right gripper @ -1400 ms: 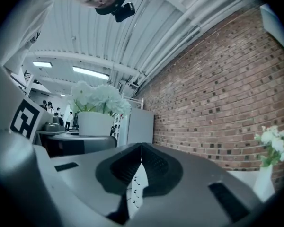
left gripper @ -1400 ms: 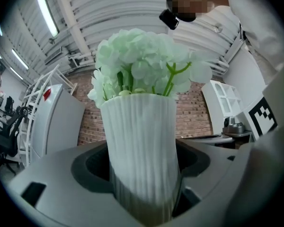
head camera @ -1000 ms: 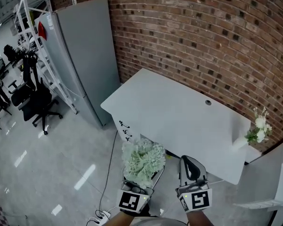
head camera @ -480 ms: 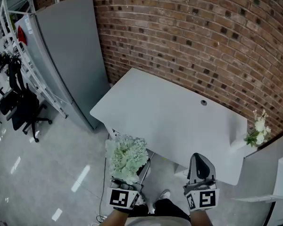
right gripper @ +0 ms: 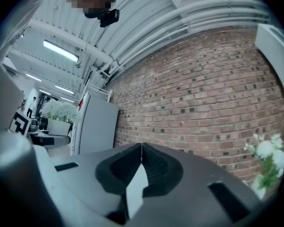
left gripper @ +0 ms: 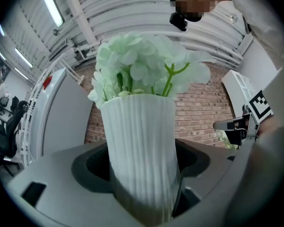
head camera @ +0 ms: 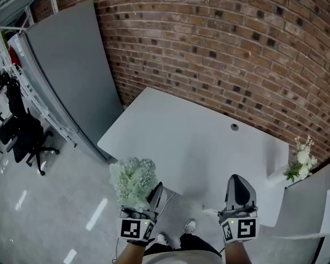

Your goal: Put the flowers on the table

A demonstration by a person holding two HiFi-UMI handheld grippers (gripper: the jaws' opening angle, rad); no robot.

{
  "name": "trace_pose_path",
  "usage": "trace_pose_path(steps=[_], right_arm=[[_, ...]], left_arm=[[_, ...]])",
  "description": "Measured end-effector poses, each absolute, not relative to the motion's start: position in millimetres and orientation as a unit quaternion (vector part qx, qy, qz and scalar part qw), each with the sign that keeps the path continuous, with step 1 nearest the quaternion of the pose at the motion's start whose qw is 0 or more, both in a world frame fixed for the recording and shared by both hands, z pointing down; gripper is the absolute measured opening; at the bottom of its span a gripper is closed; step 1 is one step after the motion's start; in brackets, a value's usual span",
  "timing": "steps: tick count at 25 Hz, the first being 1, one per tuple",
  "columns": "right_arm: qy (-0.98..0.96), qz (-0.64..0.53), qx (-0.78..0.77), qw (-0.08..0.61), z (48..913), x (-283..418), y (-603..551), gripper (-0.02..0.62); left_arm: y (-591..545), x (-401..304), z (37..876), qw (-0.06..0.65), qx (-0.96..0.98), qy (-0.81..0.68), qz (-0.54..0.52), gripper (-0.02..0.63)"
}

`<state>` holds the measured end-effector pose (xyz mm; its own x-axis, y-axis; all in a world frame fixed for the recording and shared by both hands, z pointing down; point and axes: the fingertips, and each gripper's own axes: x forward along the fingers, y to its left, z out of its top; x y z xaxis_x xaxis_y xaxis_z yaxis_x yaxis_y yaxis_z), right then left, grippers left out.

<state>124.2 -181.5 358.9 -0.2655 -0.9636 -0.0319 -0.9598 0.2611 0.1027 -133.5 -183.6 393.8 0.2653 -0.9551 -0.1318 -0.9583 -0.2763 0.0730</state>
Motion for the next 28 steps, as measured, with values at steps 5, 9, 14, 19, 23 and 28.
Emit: trace_pose_path(steps=[5,9,14,19,23,28], right_arm=[[-0.790,-0.048,0.611,0.028,366.8,143.2,-202.8,0.017],[-0.793,-0.042,0.607,0.032,377.6,146.4,-218.8,0.017],[-0.793,-0.034,0.607,0.025,396.6,154.4,-234.4,0.017],[-0.791,-0.034,0.610,0.027,414.6,167.0,-245.4,0.017],[-0.792,-0.037,0.608,0.029,425.0,171.3,-252.3,0.017],[-0.792,-0.040,0.608,0.029,439.1,178.2,-262.2,0.017]], left_arm=[[-207.4,-119.1,411.5,0.005,-0.800,0.596,0.064,0.382],[-225.5,-105.4,430.4,0.004,-0.806,0.589,0.060,0.382],[-245.7,-97.9,453.2,0.018,-0.810,0.583,0.057,0.382],[-265.7,-89.4,472.8,0.022,-0.813,0.579,0.055,0.382],[-278.4,-80.9,488.9,0.021,-0.817,0.574,0.055,0.381],[-295.9,-72.6,505.6,0.022,-0.822,0.567,0.050,0.380]])
